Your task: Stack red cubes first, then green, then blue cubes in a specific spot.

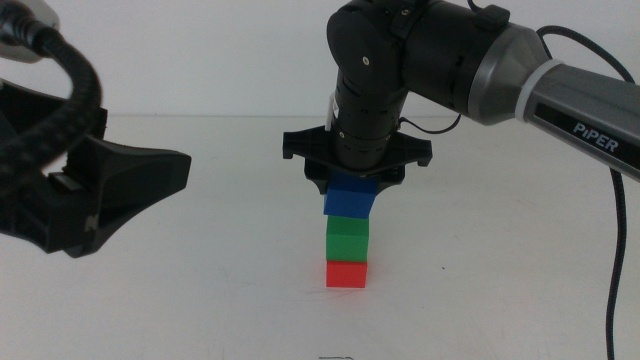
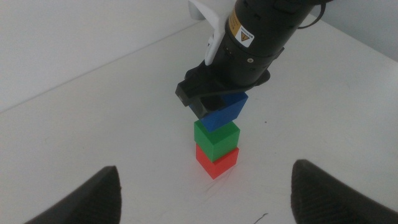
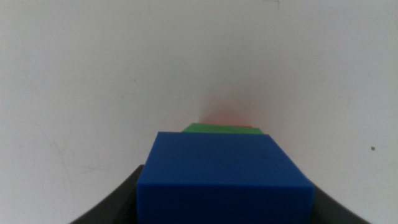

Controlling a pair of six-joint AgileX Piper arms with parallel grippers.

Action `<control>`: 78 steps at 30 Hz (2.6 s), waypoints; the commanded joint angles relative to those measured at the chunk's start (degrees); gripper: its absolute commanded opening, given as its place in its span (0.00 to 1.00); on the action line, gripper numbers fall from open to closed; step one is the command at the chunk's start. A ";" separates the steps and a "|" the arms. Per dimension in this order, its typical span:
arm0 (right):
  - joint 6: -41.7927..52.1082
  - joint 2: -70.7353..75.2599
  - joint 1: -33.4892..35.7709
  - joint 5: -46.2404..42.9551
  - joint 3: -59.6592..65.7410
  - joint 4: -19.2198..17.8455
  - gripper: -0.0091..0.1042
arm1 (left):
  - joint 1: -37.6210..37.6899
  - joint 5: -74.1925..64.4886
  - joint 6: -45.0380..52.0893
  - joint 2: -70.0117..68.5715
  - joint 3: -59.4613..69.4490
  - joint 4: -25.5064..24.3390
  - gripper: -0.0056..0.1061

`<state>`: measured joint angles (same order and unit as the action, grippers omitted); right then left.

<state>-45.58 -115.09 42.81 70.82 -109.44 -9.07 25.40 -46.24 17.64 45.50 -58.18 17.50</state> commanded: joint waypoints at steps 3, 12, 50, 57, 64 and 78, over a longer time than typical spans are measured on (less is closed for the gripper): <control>0.57 3.18 -0.22 3.81 -0.45 -2.10 0.07 | 0.11 3.82 -0.51 -0.19 -1.67 1.19 0.89; 0.63 2.55 -0.22 3.76 -0.17 -2.42 0.07 | 0.11 3.82 -0.51 -0.19 -1.67 1.19 0.89; 4.13 2.84 -0.22 3.55 -1.08 -0.55 0.69 | 0.11 3.82 -0.51 -0.19 -1.67 1.19 0.89; 5.51 8.01 -0.29 3.60 -1.41 -1.44 0.69 | 0.11 3.82 -0.51 -0.19 -1.67 1.19 0.89; 14.11 17.34 -2.28 3.62 -1.35 -2.68 0.69 | 0.11 3.82 -0.51 -0.19 -1.67 1.19 0.89; 39.14 47.82 -32.17 -14.99 23.17 7.88 0.69 | 0.11 3.82 -0.51 -0.19 -1.67 1.19 0.89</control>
<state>-10.03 -71.69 14.40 62.54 -87.45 -2.87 25.40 -46.24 17.64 45.50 -58.18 17.50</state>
